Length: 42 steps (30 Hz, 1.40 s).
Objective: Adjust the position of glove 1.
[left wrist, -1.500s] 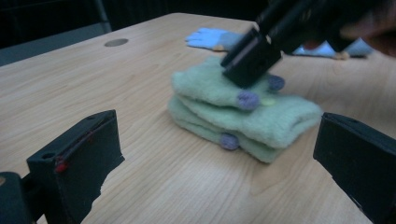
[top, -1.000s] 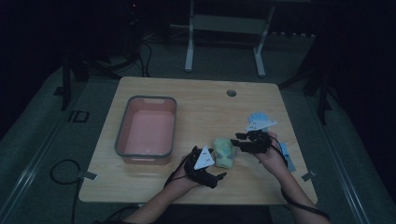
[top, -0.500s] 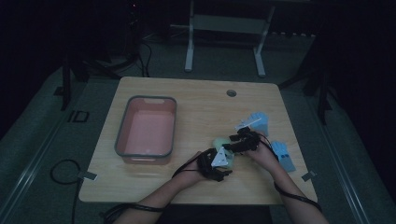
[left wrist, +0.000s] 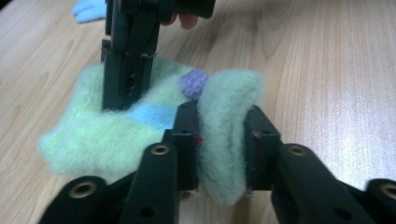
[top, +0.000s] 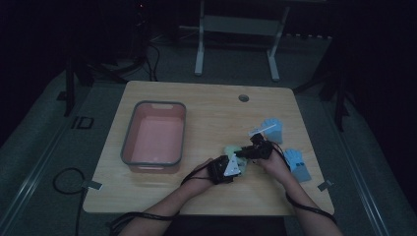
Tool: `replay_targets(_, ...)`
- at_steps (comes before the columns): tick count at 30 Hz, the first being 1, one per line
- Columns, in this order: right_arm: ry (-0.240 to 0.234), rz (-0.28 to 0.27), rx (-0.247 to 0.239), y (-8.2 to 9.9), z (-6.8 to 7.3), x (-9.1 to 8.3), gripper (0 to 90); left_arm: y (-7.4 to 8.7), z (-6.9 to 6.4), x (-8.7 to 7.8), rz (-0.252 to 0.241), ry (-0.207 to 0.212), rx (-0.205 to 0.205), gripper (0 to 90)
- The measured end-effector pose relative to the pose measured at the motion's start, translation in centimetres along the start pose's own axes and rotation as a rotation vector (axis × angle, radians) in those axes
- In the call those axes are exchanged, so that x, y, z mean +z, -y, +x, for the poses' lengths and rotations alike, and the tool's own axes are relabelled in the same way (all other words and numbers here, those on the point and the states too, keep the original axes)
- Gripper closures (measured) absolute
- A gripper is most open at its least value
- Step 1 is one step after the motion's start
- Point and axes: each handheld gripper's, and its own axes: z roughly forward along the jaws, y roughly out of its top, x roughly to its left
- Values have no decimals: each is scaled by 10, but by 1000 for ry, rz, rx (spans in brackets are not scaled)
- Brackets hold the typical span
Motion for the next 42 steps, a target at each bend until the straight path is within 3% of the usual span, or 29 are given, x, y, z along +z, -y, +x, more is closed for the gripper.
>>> replay_targets(9,35,-29,-3,-8,8,-9,740,-16,10,-15,-5,-16,14,752)
replay_targets(25,12,-92,-31,-37,23,-36,740,-40,25,-50,10,-37,69,756)
replay_targets(42,-5,-117,-73,-77,46,-32,740,-37,47,-89,23,-62,76,756)
